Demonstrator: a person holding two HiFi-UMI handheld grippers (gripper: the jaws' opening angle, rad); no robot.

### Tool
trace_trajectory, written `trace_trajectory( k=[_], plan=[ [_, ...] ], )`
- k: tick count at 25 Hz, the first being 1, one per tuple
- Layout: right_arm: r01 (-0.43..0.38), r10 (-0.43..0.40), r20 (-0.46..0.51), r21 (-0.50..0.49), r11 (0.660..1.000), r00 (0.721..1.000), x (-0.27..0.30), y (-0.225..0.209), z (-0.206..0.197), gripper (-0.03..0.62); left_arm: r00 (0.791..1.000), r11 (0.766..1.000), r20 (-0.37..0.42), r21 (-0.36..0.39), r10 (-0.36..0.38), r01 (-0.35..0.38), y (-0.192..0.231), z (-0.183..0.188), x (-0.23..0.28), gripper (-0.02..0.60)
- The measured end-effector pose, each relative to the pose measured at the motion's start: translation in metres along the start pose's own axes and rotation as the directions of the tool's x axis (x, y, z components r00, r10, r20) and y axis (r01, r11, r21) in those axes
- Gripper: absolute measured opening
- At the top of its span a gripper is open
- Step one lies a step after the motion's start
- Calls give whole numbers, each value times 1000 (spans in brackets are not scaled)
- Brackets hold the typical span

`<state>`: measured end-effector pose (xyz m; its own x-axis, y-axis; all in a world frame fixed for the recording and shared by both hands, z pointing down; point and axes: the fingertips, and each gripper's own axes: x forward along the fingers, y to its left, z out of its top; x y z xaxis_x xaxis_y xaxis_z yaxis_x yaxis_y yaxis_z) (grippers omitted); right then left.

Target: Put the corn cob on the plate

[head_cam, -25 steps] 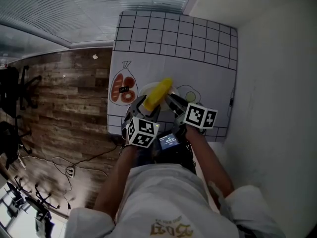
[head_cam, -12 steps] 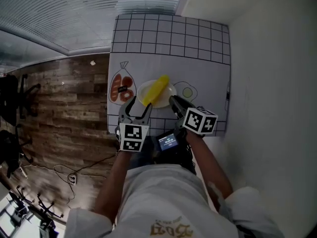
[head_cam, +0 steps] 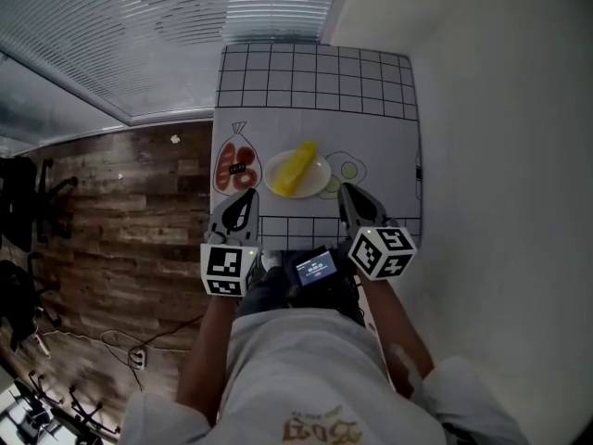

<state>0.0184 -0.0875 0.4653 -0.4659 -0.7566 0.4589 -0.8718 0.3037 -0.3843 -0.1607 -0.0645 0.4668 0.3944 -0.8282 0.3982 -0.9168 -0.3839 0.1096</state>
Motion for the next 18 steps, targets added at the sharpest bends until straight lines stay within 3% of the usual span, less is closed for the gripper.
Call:
trace_trajectory(
  k=[4,10,18],
  plan=[
    [38,-25,94,-139,990,995,-37,27,16,8,997,1000,76,6,-5,4,-2,22,-31,8],
    [80,-17,200,-312,947,980,-79,65,33,8,981,1000,195,24,0,-5,1,65,-68,8],
    [91,-5,246,-341,936,969,-110,69,45,6,959,998,275,0,63,-65,-2,94,-97,8]
  ],
)
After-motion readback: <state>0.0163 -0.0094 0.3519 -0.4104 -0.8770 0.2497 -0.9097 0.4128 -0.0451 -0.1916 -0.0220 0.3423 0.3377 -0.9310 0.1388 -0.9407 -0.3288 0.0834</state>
